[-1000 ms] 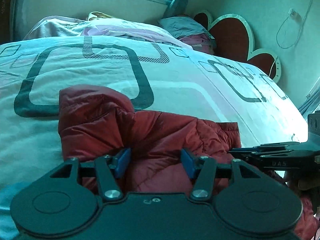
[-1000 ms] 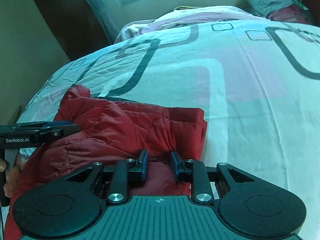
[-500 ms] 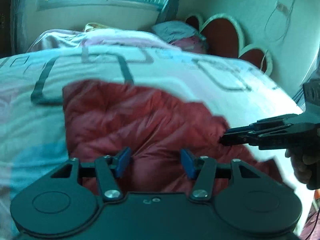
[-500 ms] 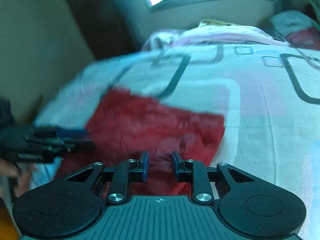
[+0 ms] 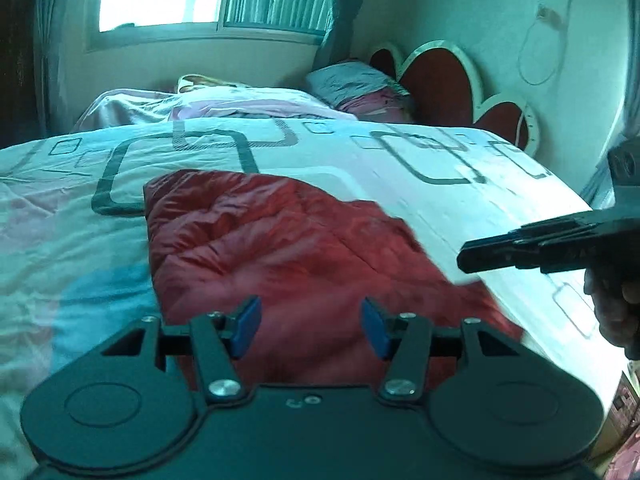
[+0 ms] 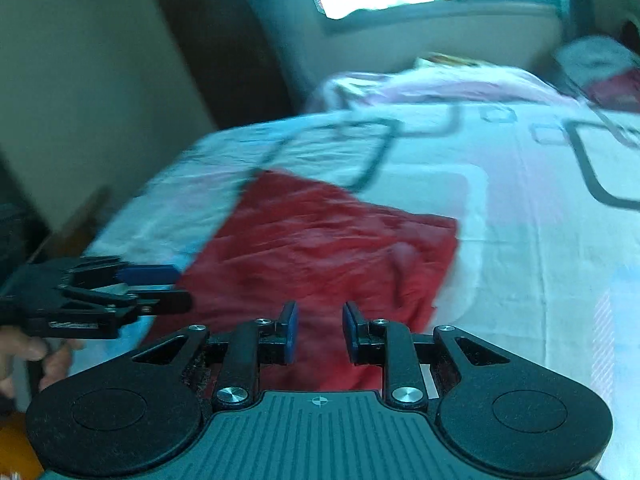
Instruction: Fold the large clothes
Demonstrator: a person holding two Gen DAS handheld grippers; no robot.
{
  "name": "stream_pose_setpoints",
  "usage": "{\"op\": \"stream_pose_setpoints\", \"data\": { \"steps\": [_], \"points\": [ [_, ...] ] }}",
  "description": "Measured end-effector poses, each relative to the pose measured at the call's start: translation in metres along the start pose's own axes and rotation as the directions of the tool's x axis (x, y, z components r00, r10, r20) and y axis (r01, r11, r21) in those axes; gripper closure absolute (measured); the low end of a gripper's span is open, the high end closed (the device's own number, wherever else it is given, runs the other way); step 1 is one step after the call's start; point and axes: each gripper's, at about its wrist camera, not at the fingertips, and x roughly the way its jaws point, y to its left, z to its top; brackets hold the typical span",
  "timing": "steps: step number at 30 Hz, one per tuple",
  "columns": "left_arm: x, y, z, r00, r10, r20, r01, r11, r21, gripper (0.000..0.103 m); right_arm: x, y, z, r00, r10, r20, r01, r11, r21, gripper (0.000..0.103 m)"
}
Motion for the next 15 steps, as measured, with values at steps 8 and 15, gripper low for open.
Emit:
{"op": "stream_pose_setpoints", "data": {
  "steps": [8,15],
  "points": [
    [0.006,-0.016,-0.047,0.994,0.061,-0.086,-0.065,0.997,-0.042,0.051,0.014,0.028,-0.055,0.995,-0.019,-0.099,0.005,0.990,-0.138,0.078],
    [0.017,-0.013,-0.062,0.991,0.098,-0.094,-0.102,0.994,-0.036,0.050,0.037,0.014,-0.083,0.989,-0.050,-0.139,0.038,0.995,-0.088,0.078]
  ]
}}
